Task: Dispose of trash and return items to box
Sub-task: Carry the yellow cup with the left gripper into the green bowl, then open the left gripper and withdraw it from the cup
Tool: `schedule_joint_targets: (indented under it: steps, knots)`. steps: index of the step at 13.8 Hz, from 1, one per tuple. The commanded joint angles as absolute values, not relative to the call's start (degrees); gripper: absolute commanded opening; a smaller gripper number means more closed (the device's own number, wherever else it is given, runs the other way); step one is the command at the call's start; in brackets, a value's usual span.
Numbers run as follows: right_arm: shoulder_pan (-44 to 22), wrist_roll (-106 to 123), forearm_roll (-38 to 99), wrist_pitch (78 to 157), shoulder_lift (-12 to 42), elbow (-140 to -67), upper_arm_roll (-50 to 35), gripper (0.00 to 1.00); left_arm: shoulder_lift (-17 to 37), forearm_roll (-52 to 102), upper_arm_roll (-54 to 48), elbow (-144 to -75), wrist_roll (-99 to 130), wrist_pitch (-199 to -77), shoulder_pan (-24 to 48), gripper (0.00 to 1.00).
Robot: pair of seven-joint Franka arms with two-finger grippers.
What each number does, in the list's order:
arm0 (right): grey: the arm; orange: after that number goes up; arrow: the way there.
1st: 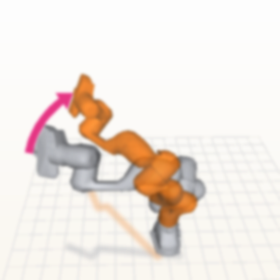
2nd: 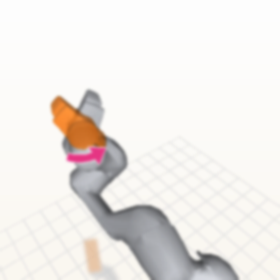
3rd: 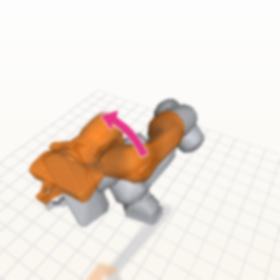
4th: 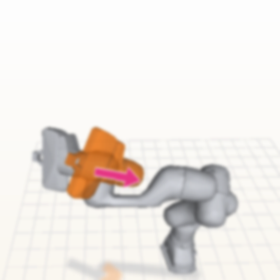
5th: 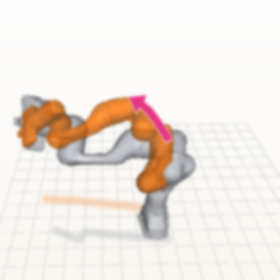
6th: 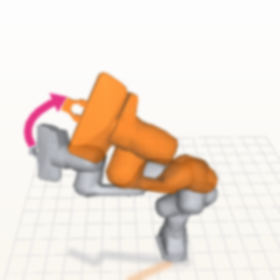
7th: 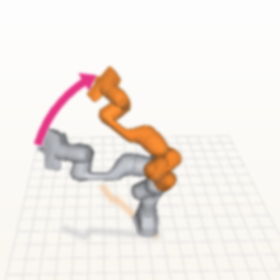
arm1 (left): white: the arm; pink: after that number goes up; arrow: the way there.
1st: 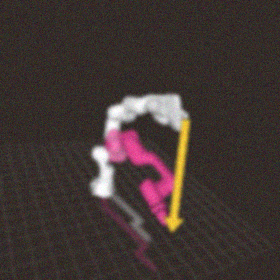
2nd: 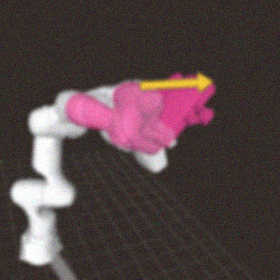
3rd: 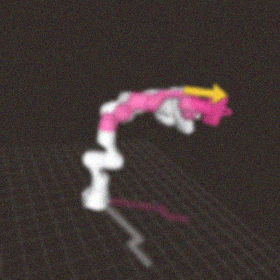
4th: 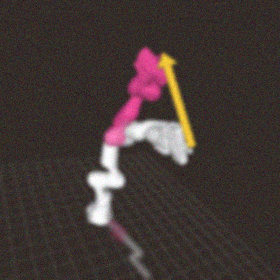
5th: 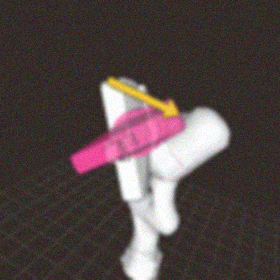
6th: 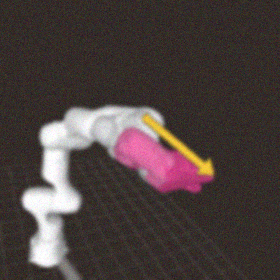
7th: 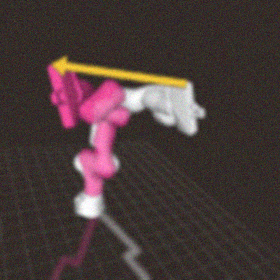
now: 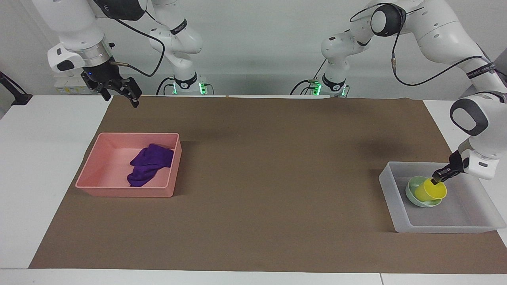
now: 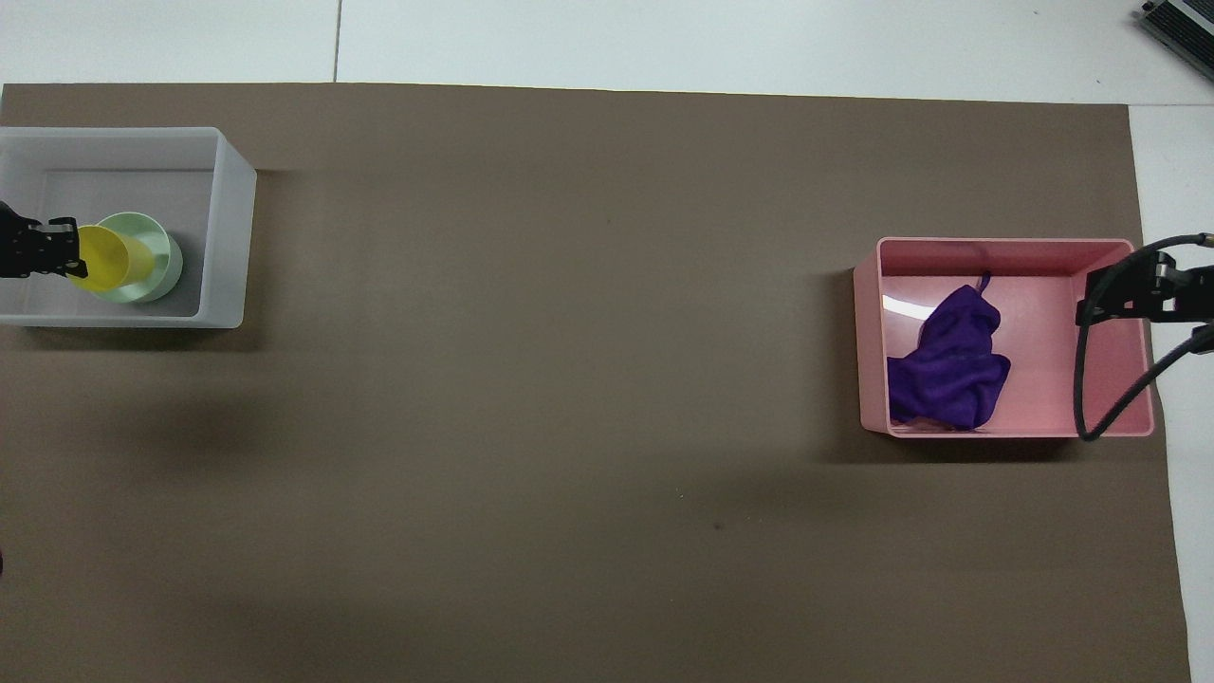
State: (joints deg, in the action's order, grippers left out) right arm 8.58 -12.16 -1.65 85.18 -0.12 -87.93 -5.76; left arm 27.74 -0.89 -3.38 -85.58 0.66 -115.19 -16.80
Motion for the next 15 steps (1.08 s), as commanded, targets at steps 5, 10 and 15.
schedule_joint_targets:
  steps: [5,10,15]
  knots:
    - [9.05,-10.63,-0.88,84.20,-0.26,-88.07,-5.98,1.00,19.10,-2.29,-4.13,-84.46,-0.09,-111.21,-14.25,1.00]
    - [9.05,-10.63,-0.88,84.20,-0.35,-88.07,-5.98,1.00,11.63,-3.60,-4.13,-83.58,0.08,-97.40,-5.03,1.00]
    - [9.05,-10.63,-0.88,84.20,-0.26,-88.07,-5.98,1.00,1.69,-3.16,-4.75,-86.55,6.68,-87.81,2.18,1.00]
